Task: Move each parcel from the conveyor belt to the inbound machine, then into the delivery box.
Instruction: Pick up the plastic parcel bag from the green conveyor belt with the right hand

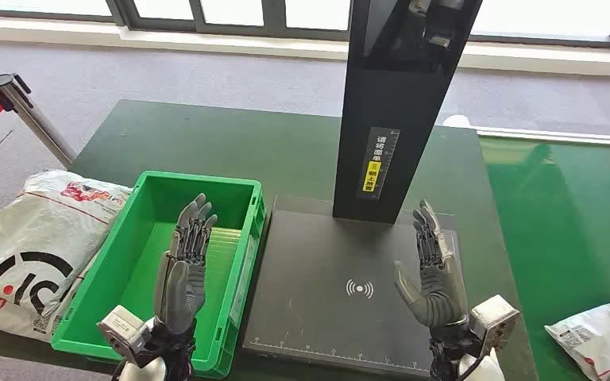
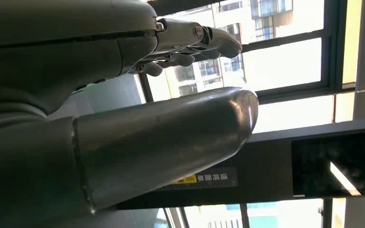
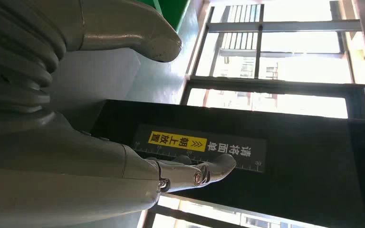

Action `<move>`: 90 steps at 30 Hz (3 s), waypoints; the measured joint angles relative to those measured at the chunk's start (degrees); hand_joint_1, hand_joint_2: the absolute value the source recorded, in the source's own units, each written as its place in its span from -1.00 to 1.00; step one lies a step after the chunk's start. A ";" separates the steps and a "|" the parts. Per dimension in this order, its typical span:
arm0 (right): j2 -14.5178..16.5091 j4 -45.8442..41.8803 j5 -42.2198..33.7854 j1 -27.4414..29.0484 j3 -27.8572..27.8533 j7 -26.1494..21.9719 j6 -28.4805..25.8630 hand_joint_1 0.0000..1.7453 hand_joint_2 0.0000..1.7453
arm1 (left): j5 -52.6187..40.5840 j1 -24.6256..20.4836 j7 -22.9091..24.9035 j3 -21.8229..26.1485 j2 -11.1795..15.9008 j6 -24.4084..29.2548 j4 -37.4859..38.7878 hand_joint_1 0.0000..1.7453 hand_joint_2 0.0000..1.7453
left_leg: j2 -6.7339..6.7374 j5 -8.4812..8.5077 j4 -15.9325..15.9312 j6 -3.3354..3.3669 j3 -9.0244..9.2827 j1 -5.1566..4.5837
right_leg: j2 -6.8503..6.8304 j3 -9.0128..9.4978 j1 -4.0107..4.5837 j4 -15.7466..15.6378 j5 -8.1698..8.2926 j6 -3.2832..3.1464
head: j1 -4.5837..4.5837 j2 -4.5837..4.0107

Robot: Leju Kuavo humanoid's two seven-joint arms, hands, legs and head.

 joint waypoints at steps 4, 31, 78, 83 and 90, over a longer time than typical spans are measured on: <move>0.00 -0.24 0.04 0.41 0.00 0.14 -0.01 -1.00 1.00 | -0.49 0.47 0.26 0.01 -0.01 1.25 -0.47 -1.00 -1.00 | 0.00 0.00 0.00 0.00 0.00 0.00 | 0.00 0.00 0.00 0.00 0.00 0.00 | -0.02 0.00; -1.59 -8.60 43.02 4.81 -8.28 15.66 -28.01 -1.00 1.00 | 0.43 4.24 3.11 0.88 -0.03 3.47 -4.16 -1.00 -1.00 | 0.04 -0.03 0.00 0.03 0.01 -0.01 | 0.04 -0.07 0.01 -0.01 0.00 0.01 | -0.02 0.00; -27.38 55.49 76.49 -16.48 -34.61 37.61 -20.55 1.00 1.00 | 2.32 9.45 -1.25 3.80 1.08 4.68 -10.41 -1.00 -1.00 | 0.24 -0.13 0.10 0.21 0.16 0.06 | 0.24 0.49 0.22 -0.31 0.09 0.23 | 0.00 0.00; -27.35 56.14 76.79 -16.65 -34.11 35.25 -17.99 1.00 1.00 | 2.32 9.43 -1.25 3.80 1.62 4.63 -10.17 -1.00 -1.00 | 0.24 -0.16 0.11 0.26 0.27 0.10 | 0.23 0.65 0.27 -0.36 0.11 0.25 | 0.00 0.00; -23.54 48.84 75.51 -12.86 -32.75 33.06 -20.08 1.00 1.00 | 2.53 10.24 -1.25 3.75 2.64 5.02 -9.67 -1.00 -1.00 | 0.14 -0.21 0.09 0.31 0.32 0.31 | 0.12 0.85 0.39 -0.49 0.09 0.25 | 0.00 0.00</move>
